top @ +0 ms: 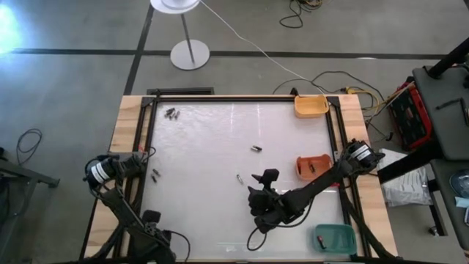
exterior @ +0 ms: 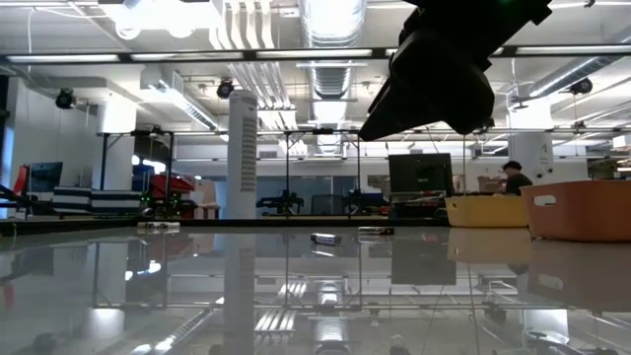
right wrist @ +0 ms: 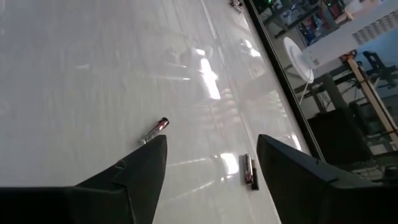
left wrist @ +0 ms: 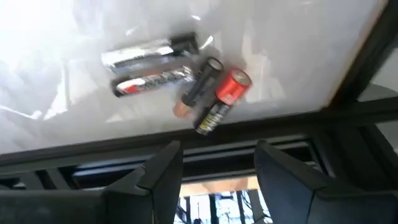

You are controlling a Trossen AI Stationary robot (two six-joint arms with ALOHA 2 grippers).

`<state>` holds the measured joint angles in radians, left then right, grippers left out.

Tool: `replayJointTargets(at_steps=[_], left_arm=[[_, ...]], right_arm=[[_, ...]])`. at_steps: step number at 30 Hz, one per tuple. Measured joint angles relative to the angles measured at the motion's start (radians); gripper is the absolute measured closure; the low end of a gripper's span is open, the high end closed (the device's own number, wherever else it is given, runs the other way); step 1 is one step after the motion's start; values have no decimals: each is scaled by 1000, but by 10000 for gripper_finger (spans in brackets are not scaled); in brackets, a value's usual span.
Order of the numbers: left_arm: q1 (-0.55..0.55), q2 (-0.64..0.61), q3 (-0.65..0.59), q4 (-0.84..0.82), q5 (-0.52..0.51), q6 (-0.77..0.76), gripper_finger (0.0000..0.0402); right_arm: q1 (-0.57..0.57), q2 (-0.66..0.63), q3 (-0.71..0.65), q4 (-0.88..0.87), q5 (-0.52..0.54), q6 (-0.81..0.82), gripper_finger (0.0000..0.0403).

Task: Sort batteries
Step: Put the black-red battery into the orange bin

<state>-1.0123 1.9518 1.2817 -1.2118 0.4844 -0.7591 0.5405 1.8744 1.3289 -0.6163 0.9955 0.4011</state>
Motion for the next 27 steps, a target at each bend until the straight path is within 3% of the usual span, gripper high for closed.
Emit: replayJointTargets(at_steps=[10, 27], left_arm=[[-1, 0, -66, 106, 22, 9, 247], [-18, -1, -44, 180, 66, -93, 249]], right_arm=[[-4, 0, -3, 0, 0, 18, 164], [-9, 1, -5, 0, 0, 26, 159]])
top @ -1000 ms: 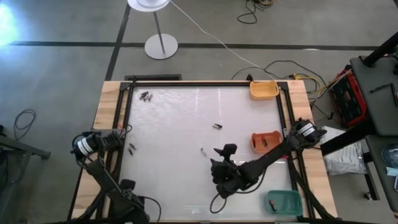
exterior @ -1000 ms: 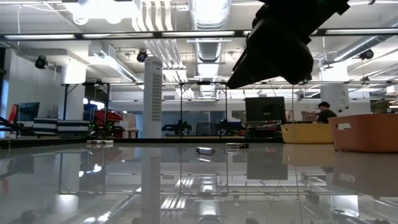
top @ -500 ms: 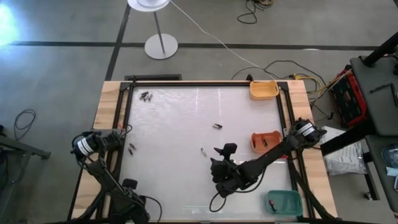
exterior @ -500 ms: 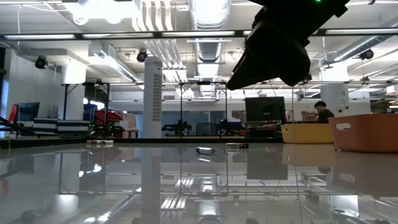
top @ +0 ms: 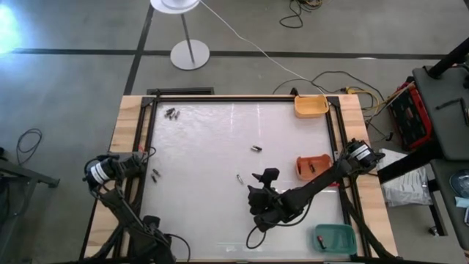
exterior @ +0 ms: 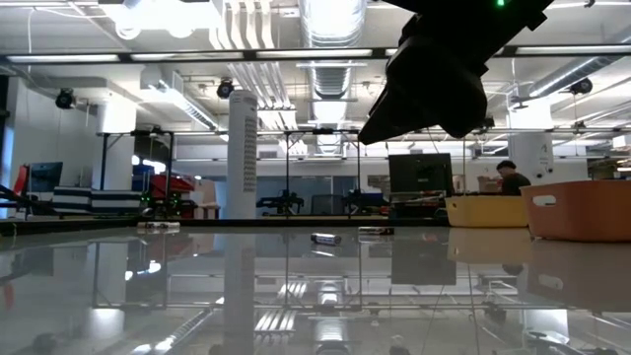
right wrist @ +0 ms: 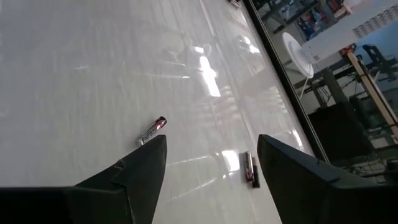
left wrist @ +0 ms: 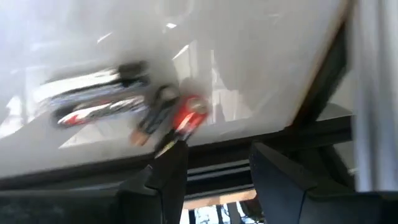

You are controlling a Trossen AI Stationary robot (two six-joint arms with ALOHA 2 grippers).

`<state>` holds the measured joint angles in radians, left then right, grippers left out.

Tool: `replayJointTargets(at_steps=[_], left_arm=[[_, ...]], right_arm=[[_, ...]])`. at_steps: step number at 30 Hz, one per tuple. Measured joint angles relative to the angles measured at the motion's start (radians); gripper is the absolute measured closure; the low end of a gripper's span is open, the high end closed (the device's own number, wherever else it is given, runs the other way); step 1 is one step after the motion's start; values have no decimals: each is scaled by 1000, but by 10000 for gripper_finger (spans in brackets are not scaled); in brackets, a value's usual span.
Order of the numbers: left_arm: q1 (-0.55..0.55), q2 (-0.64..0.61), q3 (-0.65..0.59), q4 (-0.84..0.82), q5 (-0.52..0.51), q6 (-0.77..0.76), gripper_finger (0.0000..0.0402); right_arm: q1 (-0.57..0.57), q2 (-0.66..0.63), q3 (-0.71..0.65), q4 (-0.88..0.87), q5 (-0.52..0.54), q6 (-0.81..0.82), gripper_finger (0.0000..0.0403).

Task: Sort batteries
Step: Put the black-red battery into the orange bin

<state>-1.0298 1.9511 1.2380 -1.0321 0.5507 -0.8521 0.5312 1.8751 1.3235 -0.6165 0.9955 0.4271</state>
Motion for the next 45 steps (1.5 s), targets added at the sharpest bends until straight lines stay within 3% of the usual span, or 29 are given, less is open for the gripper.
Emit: replayJointTargets(at_steps=[5, 12, 15, 17, 23, 29, 34, 37, 40, 45], left_arm=[[-15, 33, -12, 6, -56, -3, 249], [-11, 61, -10, -11, 0, -2, 249], [-15, 55, 8, -92, 23, -3, 249], [-16, 21, 20, -151, -8, -8, 249], [41, -162, -42, -214, -264, -157, 249], [106, -326, -204, -155, -291, -257, 249], [136, -424, -304, -114, -338, -283, 249], [153, -490, -315, -111, -446, -321, 249], [171, -554, -300, -101, -623, -358, 249], [254, -648, -266, -37, -1089, -249, 249]], right_arm=[[0, 0, 0, 0, 0, 10, 169], [1, 0, -2, -11, -5, 19, 169], [1, 0, -2, -28, -8, 19, 164], [1, 0, -2, -38, -8, 19, 160], [1, -13, -3, -36, -19, 19, 149], [-11, -12, -6, -4, -179, -13, 142], [-32, -61, -15, -166, -99, -42, 146], [-79, -157, -20, -246, -67, -24, 150], [-116, -252, -63, -260, -58, -88, 154], [-285, -470, -160, -217, -83, -282, 155]])
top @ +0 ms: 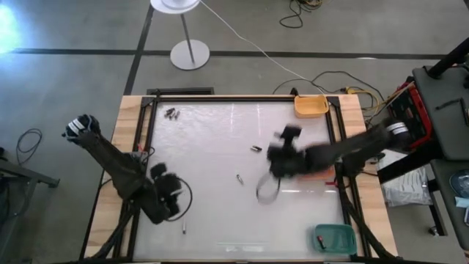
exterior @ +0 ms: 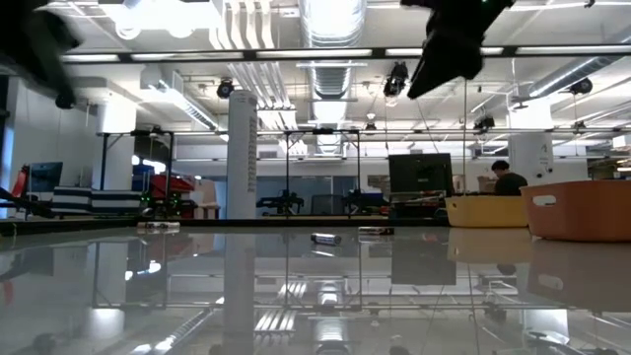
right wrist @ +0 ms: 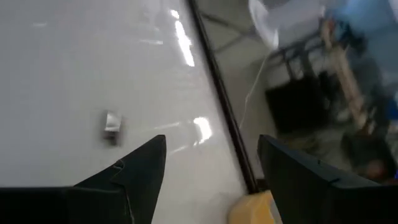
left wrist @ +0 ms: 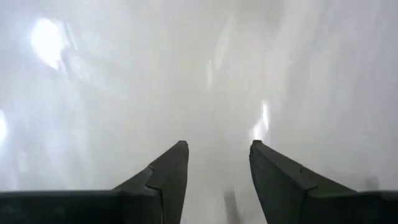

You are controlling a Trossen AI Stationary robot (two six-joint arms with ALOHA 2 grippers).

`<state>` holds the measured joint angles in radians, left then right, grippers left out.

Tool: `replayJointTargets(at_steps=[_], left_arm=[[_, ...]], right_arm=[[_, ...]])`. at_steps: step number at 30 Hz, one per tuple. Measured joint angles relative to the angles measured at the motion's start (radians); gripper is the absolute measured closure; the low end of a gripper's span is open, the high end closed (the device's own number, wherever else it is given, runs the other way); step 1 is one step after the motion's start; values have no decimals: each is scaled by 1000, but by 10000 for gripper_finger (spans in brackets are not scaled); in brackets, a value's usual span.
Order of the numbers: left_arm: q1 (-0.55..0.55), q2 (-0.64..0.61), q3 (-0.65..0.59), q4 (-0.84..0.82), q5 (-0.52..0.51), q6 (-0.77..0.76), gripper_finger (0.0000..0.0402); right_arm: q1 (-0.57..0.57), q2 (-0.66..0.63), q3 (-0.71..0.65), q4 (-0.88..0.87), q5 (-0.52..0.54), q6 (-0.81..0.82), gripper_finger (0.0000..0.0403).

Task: Sort batteries
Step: Put the black-red battery into the orange bin

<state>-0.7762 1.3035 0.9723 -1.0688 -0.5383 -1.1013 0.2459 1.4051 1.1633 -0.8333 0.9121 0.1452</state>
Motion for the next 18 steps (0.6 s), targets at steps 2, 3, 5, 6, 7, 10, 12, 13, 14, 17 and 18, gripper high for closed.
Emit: replayJointTargets(at_steps=[2, 3, 5, 6, 7, 10, 12, 13, 14, 17, 18], left_arm=[[49, -33, 1, 71, -192, 107, 249], [75, -45, 0, 115, -279, 173, 249], [130, -64, 0, 206, -390, 334, 249], [158, -73, 0, 245, -416, 413, 249], [189, -82, 1, 276, -421, 483, 249], [292, -98, 22, 294, -369, 587, 249], [362, -108, 47, 291, -303, 598, 249], [398, -112, 60, 289, -268, 601, 249], [430, -115, 76, 289, -228, 607, 249], [505, -120, 130, 291, -159, 624, 249], [521, -121, 154, 292, -156, 628, 249]], right_arm=[[-108, -82, -45, 66, -94, -60, 154], [-164, -120, -69, 111, -157, -86, 153], [-278, -187, -120, 221, -294, -120, 152], [-333, -211, -144, 270, -357, -135, 152], [-386, -227, -167, 306, -413, -141, 153], [-506, -238, -203, 334, -520, -152, 157], [-553, -231, -205, 330, -553, -151, 162], [-569, -226, -198, 312, -564, -146, 164], [-581, -220, -183, 275, -579, -146, 165], [-586, -199, -100, 142, -580, -146, 169], [-585, -195, -65, 99, -580, -145, 170]])
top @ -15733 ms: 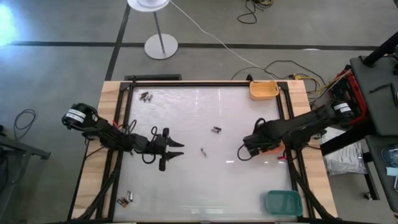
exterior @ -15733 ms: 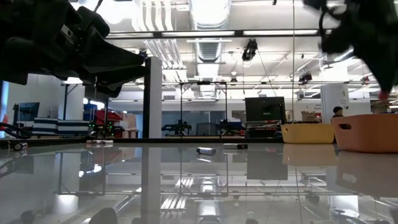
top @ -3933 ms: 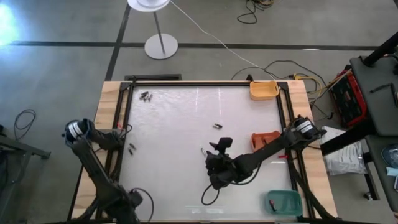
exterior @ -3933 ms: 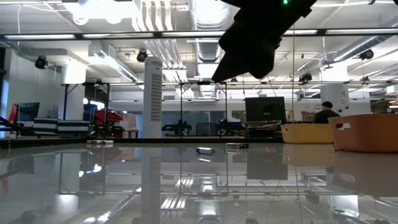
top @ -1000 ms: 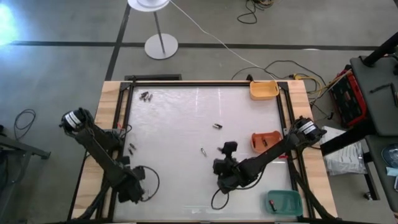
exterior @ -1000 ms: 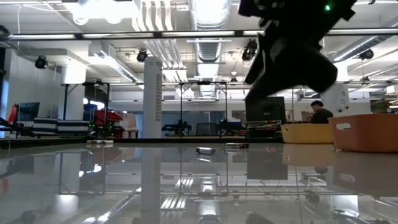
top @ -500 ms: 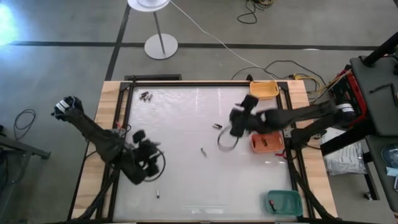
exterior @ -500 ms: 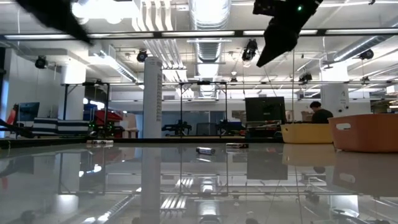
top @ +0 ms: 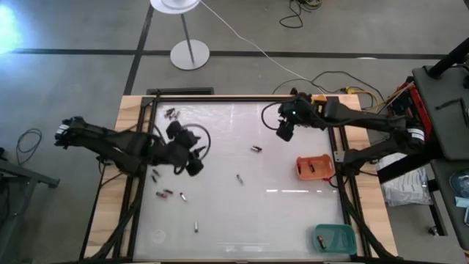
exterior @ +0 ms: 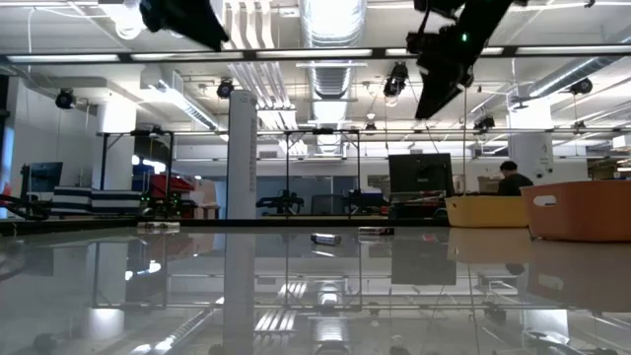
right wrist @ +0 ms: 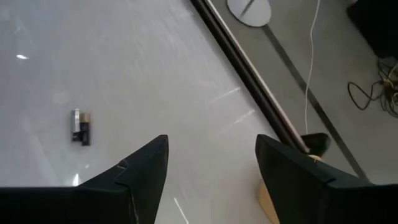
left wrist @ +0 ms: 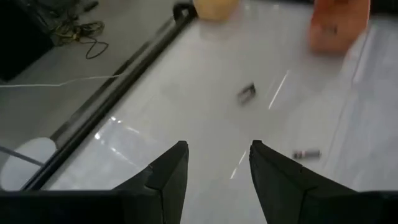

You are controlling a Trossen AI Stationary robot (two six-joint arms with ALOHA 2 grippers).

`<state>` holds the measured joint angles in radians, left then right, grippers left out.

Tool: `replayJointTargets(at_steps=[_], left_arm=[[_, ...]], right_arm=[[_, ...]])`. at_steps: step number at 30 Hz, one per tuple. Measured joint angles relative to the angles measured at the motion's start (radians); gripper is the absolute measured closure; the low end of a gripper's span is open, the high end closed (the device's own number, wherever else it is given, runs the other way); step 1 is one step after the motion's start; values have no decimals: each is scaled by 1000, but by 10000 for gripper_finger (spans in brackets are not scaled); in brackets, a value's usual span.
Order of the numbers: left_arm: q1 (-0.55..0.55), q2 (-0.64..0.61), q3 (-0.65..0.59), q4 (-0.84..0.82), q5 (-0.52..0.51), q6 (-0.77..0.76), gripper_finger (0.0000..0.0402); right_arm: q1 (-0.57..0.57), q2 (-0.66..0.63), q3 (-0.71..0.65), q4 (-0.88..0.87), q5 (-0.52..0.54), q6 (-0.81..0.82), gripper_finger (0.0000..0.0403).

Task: Sort batteries
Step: Put the black-red battery into the orange bin

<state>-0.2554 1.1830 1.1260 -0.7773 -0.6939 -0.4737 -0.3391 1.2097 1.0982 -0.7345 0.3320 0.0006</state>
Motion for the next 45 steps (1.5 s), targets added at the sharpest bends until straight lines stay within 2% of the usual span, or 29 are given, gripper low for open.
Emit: replayJointTargets(at_steps=[4, 7, 10, 13, 16, 20, 22, 26, 29, 32, 40, 45], left_arm=[[36, 10, 92, 71, -5, 88, 249], [34, 29, 110, 200, -6, 216, 249], [6, 52, 51, 388, 1, 326, 249], [-35, 88, -57, 568, 6, 406, 249], [-68, 131, -158, 783, 8, 450, 249], [-119, 198, -262, 1173, 7, 445, 249], [-157, 231, -292, 1310, 6, 435, 249], [-226, 291, -303, 1457, 7, 392, 249], [-266, 357, -277, 1505, 7, 388, 249], [-289, 421, -212, 1510, 7, 391, 249], [-313, 560, -19, 1407, 3, 420, 249], [-317, 578, 21, 1321, 1, 401, 249]], right_arm=[[19, 1, 117, -130, -7, 66, 172], [78, -31, 125, -142, -42, 118, 171], [197, -51, 92, -148, -45, 202, 172], [374, -60, 50, -151, -45, 351, 177], [563, -62, 15, -156, -73, 546, 187], [829, -62, -9, -187, -124, 933, 201], [986, -62, -9, -211, -133, 1119, 209], [1267, -39, -23, -225, -146, 1505, 231], [1404, 12, -43, -231, -125, 1744, 247], [1431, 68, -59, -229, -143, 1856, 254], [1425, 222, -64, -127, -286, 1862, 218], [1429, 270, -41, -118, -324, 1861, 191]])
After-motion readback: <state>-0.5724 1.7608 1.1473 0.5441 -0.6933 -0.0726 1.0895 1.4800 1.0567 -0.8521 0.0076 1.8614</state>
